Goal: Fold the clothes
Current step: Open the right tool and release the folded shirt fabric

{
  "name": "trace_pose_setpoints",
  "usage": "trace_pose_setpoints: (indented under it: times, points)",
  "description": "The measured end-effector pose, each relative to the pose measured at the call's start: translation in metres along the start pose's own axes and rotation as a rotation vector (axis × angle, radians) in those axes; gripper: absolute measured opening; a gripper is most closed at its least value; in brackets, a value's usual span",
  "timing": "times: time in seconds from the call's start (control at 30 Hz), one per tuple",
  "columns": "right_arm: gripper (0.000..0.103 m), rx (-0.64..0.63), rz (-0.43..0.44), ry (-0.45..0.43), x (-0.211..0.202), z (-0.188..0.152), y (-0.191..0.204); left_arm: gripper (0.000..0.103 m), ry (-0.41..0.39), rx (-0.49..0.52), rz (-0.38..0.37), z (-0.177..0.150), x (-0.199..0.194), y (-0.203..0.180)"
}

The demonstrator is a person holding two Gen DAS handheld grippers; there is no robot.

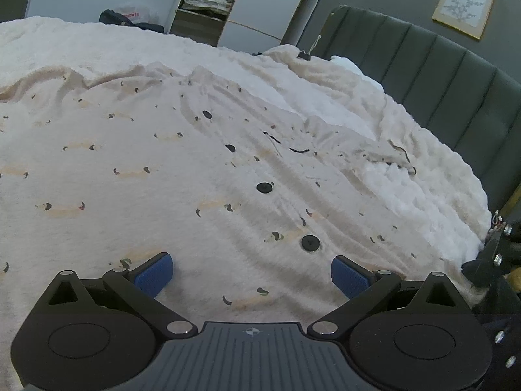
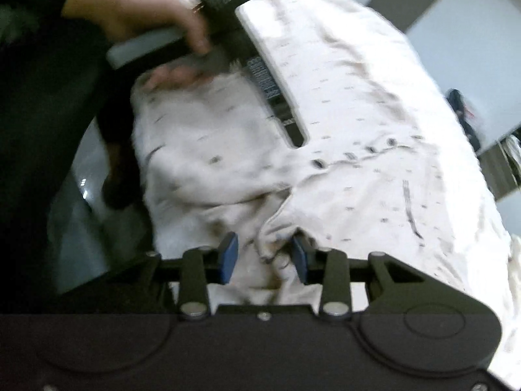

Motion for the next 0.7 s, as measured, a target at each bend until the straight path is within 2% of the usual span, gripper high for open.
trace_pose_setpoints:
  times: [0.1, 0.13, 0.2, 0.23, 0.27, 0.3, 0.37, 0.4, 0.47, 0.5, 0.57, 0.67, 0.7]
  points:
    - [0.039, 0.044, 0.046, 0.006, -0.011, -0.004, -0.003, 0.103, 0.003, 0.010, -0.002, -0.001, 0.001, -0.002]
    - [0.042, 0.052, 0.065, 0.009, -0.014, -0.007, -0.003, 0.103, 0.004, 0.010, -0.003, -0.001, 0.001, -0.002]
    - [0.044, 0.065, 0.047, 0.002, -0.011, -0.011, -0.001, 0.103, 0.006, 0.010, -0.003, -0.001, 0.001, -0.003]
    - [0.043, 0.072, 0.044, 0.009, -0.012, -0.015, -0.004, 0.103, 0.008, 0.010, -0.003, -0.002, 0.001, -0.003]
    - [0.038, 0.084, 0.065, 0.039, -0.014, -0.020, -0.002, 0.103, 0.009, 0.009, -0.003, -0.002, 0.002, -0.003]
    - [0.034, 0.091, 0.119, 0.072, -0.013, -0.025, 0.005, 0.103, 0.010, 0.008, -0.003, -0.003, 0.002, -0.002]
    - [0.017, 0.073, 0.258, 0.127, -0.015, -0.033, 0.029, 0.103, 0.012, 0.010, -0.002, -0.004, 0.003, -0.002]
    - [0.017, 0.030, 0.353, 0.150, -0.021, -0.038, 0.048, 0.103, 0.013, 0.012, -0.001, -0.004, 0.004, -0.002]
    - [0.020, 0.007, 0.428, 0.176, -0.028, -0.041, 0.060, 0.103, 0.012, 0.014, -0.003, -0.004, 0.003, -0.003]
    - [0.023, 0.031, 0.420, 0.165, -0.030, -0.040, 0.055, 0.103, 0.011, 0.014, -0.004, -0.004, 0.003, -0.003]
    - [0.043, 0.091, 0.366, 0.136, -0.029, -0.038, 0.036, 0.103, 0.007, 0.013, -0.007, -0.004, 0.002, -0.003]
    - [0.050, 0.167, 0.228, 0.094, -0.026, -0.042, -0.004, 0.103, 0.001, 0.014, -0.015, -0.003, 0.001, -0.003]
    - [0.050, 0.165, 0.176, 0.119, -0.025, -0.050, -0.015, 0.103, 0.001, 0.014, -0.016, -0.004, 0.001, -0.002]
Point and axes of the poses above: each gripper's, at about its wrist camera, not at the fingertips, and x roughly the way its jaws point, y to its left, z to its top, the point moved 10 cm from there along x, roughly the way its jaws point, and after that the axes turned 14 degrees about x, right-handed, at the moved point
